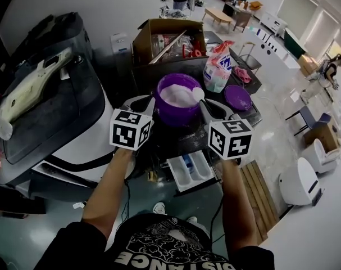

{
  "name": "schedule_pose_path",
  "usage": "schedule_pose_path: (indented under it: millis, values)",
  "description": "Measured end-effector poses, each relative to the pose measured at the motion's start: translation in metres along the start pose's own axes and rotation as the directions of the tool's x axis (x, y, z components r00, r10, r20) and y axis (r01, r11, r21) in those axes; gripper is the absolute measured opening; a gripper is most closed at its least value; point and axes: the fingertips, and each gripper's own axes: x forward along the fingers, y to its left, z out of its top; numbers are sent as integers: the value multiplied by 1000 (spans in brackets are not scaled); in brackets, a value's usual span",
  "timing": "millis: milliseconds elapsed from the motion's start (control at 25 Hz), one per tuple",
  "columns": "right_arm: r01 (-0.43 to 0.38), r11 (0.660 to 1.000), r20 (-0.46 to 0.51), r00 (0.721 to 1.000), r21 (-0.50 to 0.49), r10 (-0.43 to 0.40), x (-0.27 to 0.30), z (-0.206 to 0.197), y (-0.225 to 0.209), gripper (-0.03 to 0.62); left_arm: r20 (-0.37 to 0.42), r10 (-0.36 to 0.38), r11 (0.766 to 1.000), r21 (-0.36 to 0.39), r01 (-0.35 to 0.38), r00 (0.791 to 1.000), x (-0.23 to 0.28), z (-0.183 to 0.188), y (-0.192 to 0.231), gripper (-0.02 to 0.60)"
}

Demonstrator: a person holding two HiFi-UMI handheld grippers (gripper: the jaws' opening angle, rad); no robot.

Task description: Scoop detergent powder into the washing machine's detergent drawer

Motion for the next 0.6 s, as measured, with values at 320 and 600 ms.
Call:
schedule_pose_path:
  millis: [320, 600]
  values:
    - [-41, 998, -20, 999, -51, 40, 10, 4, -11, 38, 20, 43, 999, -5, -43, 999, 6, 5, 1, 2]
    - [-171, 982, -23, 985, -82, 169, 31, 7, -22, 38, 23, 172, 985, -21, -172, 985, 9, 6, 8, 2]
